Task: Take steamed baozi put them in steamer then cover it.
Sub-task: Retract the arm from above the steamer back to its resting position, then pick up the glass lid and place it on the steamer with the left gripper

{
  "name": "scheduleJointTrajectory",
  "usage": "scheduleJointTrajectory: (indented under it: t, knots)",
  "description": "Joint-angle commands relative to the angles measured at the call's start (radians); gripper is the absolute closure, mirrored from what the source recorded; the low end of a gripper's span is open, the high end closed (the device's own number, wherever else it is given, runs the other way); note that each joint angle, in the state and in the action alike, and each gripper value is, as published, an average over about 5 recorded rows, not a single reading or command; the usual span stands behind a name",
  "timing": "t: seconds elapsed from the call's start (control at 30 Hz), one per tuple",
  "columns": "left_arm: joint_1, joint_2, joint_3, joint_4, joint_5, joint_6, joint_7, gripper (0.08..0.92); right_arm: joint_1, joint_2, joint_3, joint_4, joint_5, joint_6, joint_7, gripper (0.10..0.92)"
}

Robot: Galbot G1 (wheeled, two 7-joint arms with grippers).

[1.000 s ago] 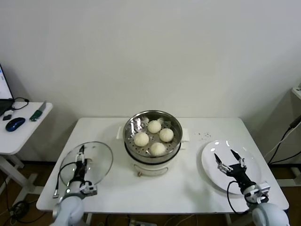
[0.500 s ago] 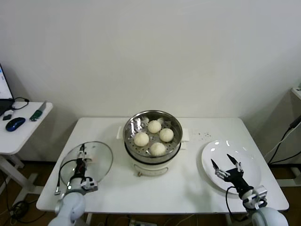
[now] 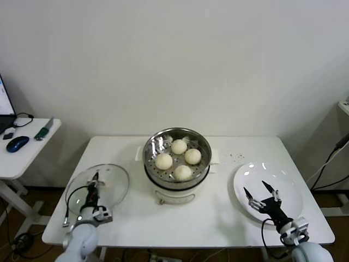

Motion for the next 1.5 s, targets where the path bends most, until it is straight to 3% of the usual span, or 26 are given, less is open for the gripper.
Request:
scheduleJointTrajectory:
  t: [0.03,0.3,0.6,0.8,0.97,1.07,1.27,1.5]
  knots:
    - [0.038,0.024,0.000,-0.116,-0.023,0.048,-0.004,0.845,0.003,-0.004,0.001,-0.004,-0.013,0.004,-0.006,0.203]
    - [0.153,0.076,-0.003,-0.388,-0.034,0.212,0.013,0.853,0.031,-0.017,-0.001,-0.019,-0.014,0.009,-0.001,0.203]
    - [0.217,0.191,0.031,-0.644,-0.082,0.370,0.058,0.853,0.086,-0.042,0.017,-0.060,-0.010,0.010,-0.004,0.203]
    - [0.161,0.291,0.099,-0.776,-0.109,0.433,0.144,0.853,0.111,-0.042,-0.006,-0.080,-0.026,0.011,-0.003,0.203]
    - [0.062,0.327,0.221,-0.801,-0.102,0.476,0.224,0.853,0.126,-0.035,-0.026,-0.089,-0.046,0.008,-0.002,0.203]
    - [-0.013,0.294,0.306,-0.790,-0.057,0.499,0.297,0.853,0.128,-0.041,-0.036,-0.084,-0.054,0.000,-0.001,0.203]
    - [-0.200,0.116,0.506,-0.723,0.089,0.548,0.460,0.853,0.146,-0.048,-0.050,-0.095,-0.062,-0.005,0.009,0.203]
    - [-0.314,-0.030,0.607,-0.597,0.184,0.552,0.518,0.853,0.144,-0.038,-0.045,-0.099,-0.078,-0.002,0.010,0.203]
